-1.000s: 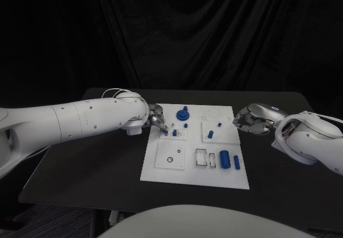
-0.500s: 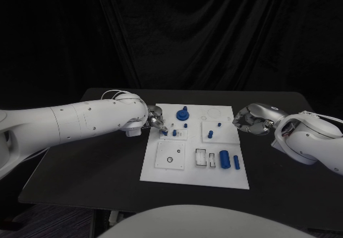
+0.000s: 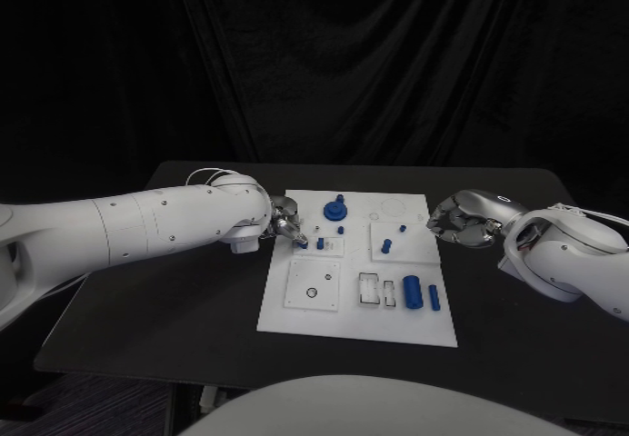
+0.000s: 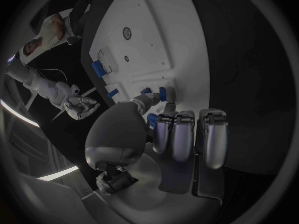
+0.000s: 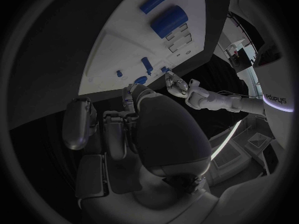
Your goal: Assemble the parts on the task board
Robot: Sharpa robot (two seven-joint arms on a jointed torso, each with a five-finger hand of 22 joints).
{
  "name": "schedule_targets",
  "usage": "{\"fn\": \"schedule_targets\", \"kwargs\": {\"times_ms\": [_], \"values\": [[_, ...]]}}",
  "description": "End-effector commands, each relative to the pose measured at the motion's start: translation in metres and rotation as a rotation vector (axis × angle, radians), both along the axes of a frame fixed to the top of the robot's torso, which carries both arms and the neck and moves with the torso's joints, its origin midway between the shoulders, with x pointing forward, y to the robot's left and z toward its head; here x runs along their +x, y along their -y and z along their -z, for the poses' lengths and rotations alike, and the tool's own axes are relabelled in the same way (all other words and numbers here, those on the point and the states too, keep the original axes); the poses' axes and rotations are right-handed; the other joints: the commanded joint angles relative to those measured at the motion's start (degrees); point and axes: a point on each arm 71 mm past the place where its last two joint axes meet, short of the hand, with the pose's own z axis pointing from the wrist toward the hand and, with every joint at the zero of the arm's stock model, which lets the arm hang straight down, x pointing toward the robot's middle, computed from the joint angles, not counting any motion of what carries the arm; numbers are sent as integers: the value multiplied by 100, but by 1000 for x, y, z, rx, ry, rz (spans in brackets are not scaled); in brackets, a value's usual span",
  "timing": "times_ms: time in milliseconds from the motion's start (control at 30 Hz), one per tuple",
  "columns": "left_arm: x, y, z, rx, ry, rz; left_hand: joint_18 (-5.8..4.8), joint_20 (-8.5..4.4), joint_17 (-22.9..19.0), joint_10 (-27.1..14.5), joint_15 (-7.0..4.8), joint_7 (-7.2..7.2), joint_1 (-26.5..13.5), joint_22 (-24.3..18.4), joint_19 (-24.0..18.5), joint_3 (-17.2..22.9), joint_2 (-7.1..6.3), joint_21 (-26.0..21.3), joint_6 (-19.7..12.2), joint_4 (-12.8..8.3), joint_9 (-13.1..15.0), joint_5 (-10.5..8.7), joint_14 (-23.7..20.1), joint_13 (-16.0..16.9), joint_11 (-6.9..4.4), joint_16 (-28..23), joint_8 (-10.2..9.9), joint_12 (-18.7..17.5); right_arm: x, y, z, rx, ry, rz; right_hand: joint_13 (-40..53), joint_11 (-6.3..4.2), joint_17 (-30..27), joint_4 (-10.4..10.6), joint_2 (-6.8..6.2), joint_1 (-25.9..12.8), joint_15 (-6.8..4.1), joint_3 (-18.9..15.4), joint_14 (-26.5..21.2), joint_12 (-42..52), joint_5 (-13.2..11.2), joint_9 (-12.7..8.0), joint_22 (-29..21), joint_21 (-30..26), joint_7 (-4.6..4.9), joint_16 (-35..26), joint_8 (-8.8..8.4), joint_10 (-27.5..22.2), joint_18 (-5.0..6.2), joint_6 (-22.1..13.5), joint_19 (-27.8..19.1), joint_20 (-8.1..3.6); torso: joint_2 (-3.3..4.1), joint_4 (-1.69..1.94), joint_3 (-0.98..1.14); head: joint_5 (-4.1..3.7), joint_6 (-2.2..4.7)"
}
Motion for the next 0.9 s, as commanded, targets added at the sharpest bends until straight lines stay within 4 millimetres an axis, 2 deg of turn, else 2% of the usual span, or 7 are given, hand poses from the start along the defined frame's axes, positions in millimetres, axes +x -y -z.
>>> {"fn": "schedule_targets", "kwargs": {"times_ms": [33, 133, 267, 333, 433, 667, 900], "values": [[-5, 3, 6, 0, -23, 18, -36, -41, 1509, 595, -36, -34, -13, 1509, 602, 31, 46, -20, -2, -6, -3, -34, 595, 1496, -47, 15, 18, 15, 0, 1, 2, -12, -13, 16, 1504, 32, 1452, -11, 40, -16, 33, 37, 586, 13, 36, -8, 988, -35, 11, -38, -7, 602, 34, -38, -35, -6, 0, 3, 0, 2, 0], [-4, 3, 6, 0, -22, 16, -36, -42, 1509, 595, -36, -31, -42, 1509, 602, 48, 55, -20, 0, 9, -4, -59, 595, 1496, -46, 15, 15, 15, 0, 1, 3, -12, -14, 16, 1492, 34, 1444, -16, 39, -24, 34, 44, 582, 6, 35, -10, 983, -52, 13, -45, -9, 589, 38, -43, -43, -6, -3, 0, 1, 6, 0], [-4, 3, 7, -1, -21, 15, -36, -34, 1509, 595, -31, -39, -285, 1509, 602, -60, 95, -20, 23, 195, -28, -965, 595, 1496, -44, 15, -16, 15, 0, 1, 3, -13, -15, 17, 1490, 34, 1440, -16, 39, -25, 34, 44, 580, 5, 35, -10, 981, -57, 13, -49, -9, 586, 39, -44, -46, -6, -1, -2, 1, 5, 0], [-3, 3, 7, -3, -19, 14, -36, -25, 1509, 595, -8, 9, -487, 1509, 602, -222, 108, -20, -21, 401, -127, -1383, 595, 1496, -11, 15, -113, 15, 0, 1, 3, -14, -15, 18, 1490, 34, 1440, -16, 39, -25, 34, 44, 580, 5, 35, -10, 981, -57, 13, -49, -9, 586, 39, -44, -46, -6, 0, 0, 2, 3, 0], [-3, 3, 7, -7, -16, 15, -36, 29, 1509, 595, 48, 83, -716, 1509, 602, -529, 98, -20, -48, 701, -412, -1708, 595, 1496, 57, 15, -322, 15, 0, 1, 3, -15, -16, 19, 1486, 34, 1434, -18, 37, -26, 35, 45, 577, 3, 35, -11, 977, -69, 14, -54, -11, 582, 42, -47, -52, -5, -4, -2, 4, -3, 0], [-2, 3, 8, -13, -9, 14, -36, 81, 1509, 595, 90, 119, -998, 1509, 602, -1077, 180, -20, 36, 1204, -726, -2043, 595, 1496, 100, 15, -472, 15, 0, 1, 3, -17, -20, 20, 1483, 35, 1432, -18, 36, -28, 35, 46, 577, 1, 35, -12, 974, -81, 14, -56, -13, 578, 44, -50, -58, -5, -8, -6, 4, 1, 0], [-1, 1, 9, -11, -9, 9, -36, 88, 1509, 595, 94, 119, -1093, 1509, 602, -1316, 258, -20, 89, 1360, -802, -2215, 595, 1496, 102, 15, -481, 15, 0, 1, 4, -19, -23, 19, 1483, 35, 1432, -18, 36, -28, 35, 46, 577, 1, 35, -12, 974, -81, 14, -56, -13, 578, 44, -50, -58, -5, -2, -5, 1, 4, 0]]}}
